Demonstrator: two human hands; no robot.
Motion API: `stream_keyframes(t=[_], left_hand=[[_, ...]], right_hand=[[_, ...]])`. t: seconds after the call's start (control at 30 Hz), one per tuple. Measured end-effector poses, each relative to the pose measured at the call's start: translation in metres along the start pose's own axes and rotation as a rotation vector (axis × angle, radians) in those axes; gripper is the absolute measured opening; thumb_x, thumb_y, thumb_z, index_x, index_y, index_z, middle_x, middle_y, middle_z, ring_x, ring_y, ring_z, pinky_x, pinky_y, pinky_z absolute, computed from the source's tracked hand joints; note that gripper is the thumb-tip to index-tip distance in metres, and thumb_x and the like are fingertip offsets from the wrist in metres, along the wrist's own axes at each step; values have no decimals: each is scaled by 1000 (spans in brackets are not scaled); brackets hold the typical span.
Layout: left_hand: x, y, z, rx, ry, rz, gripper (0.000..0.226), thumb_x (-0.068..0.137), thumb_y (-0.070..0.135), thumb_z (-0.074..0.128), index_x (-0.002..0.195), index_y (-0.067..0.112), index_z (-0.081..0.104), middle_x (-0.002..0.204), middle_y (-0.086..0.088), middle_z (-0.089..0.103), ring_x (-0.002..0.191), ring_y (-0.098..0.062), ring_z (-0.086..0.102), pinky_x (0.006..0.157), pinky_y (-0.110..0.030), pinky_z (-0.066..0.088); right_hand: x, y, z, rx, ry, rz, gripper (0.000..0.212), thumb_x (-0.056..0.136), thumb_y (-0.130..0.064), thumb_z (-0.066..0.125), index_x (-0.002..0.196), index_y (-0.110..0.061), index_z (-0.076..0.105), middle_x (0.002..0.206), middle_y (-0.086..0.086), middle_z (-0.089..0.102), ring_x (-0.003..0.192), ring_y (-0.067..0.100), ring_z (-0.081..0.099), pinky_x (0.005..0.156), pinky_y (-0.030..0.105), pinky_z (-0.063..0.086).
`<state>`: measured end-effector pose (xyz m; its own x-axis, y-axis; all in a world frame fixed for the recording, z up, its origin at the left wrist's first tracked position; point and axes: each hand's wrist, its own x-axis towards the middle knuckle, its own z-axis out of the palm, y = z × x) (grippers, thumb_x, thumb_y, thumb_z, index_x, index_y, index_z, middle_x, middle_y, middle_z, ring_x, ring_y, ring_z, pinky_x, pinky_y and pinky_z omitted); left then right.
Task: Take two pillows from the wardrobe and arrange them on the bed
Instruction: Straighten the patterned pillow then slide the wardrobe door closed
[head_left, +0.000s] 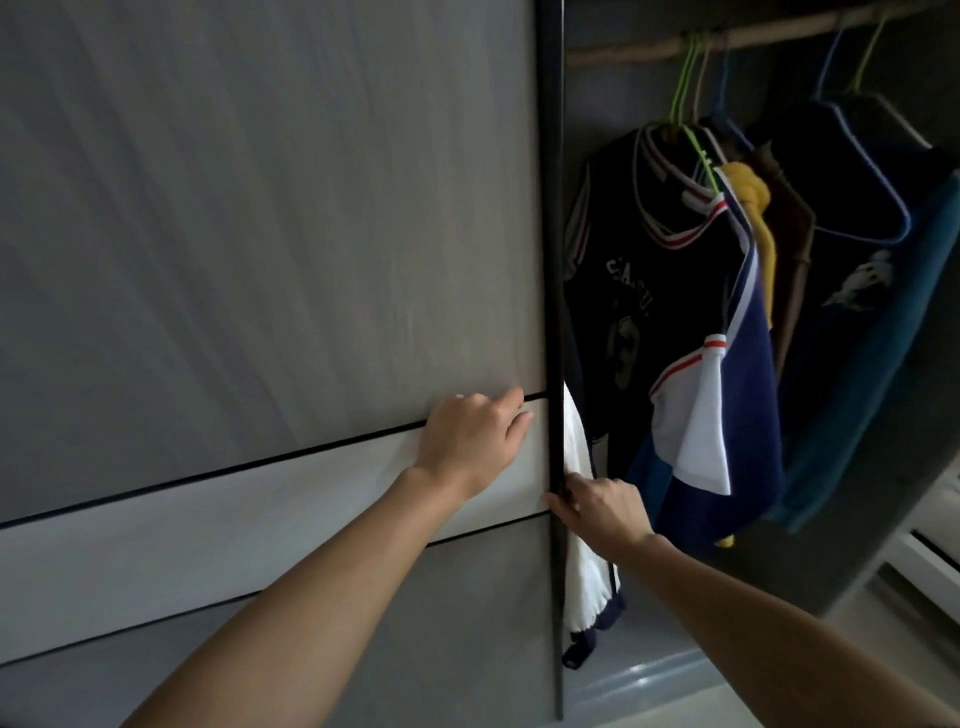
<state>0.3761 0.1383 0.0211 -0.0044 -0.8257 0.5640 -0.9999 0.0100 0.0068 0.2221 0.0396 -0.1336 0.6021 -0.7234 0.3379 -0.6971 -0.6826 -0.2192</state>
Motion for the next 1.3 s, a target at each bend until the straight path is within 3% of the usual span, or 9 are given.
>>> stream_keyframes(t=[0.23,0.47,0.63,0.73,0.9,0.97,1.03,1.13,1.3], left_hand=[[40,50,28,-30,58,131,21,85,21,62,103,11,59,66,-7,71,56,-37,66,51,-40,54],[99,123,69,4,98,198,13,79,17,68,88,10,61,60,-5,68,46,-35,62,41,-33,49],[139,182,102,22,118,195,9,77,16,68,82,11,62,58,-4,66,43,-34,60,37,-30,47],[159,212,118,-7,118,217,8,77,12,68,77,8,61,58,-6,61,41,-34,57,36,-31,47],[190,250,139,-35,167,344,12,72,4,69,70,8,58,63,-6,58,48,-25,57,34,-30,44],[197,259,149,-2,204,488,9,73,2,64,70,8,58,75,-7,64,67,-24,61,45,-33,51],[205,263,158,42,257,609,7,78,3,56,75,7,61,97,-13,69,92,-31,63,73,-40,54],[220,265,168,151,309,652,17,85,5,51,94,8,65,126,-17,62,120,-34,54,104,-48,40],[242,289,181,285,263,675,34,91,6,37,115,4,61,139,-14,52,132,-30,44,113,-48,28]], right_hand=[[-5,71,-18,-32,41,97,38,86,-46,60,67,-13,54,55,9,65,55,36,64,46,31,40],[-3,164,-46,-21,-5,165,41,91,-54,42,84,-17,59,81,5,71,77,30,66,63,36,46],[-1,238,-64,-65,-3,190,41,92,-52,42,85,-16,60,82,8,72,78,33,67,62,37,46],[-1,280,-76,-63,6,194,39,93,-49,44,102,-15,61,81,10,71,77,35,67,60,36,44],[2,338,-90,-75,-19,293,40,93,-51,42,82,-15,55,81,9,69,79,35,65,63,38,44],[3,356,-94,-75,-10,344,39,94,-51,41,83,-16,55,82,9,70,78,34,65,62,36,42],[2,372,-98,-81,-4,409,39,94,-51,40,84,-17,55,81,7,69,77,31,66,60,35,40],[-1,388,-97,-50,-11,601,44,95,-52,35,77,-18,57,81,5,69,74,28,65,58,32,38],[6,393,-84,576,40,1058,41,95,-41,41,97,-4,59,97,14,63,91,35,63,73,37,50]])
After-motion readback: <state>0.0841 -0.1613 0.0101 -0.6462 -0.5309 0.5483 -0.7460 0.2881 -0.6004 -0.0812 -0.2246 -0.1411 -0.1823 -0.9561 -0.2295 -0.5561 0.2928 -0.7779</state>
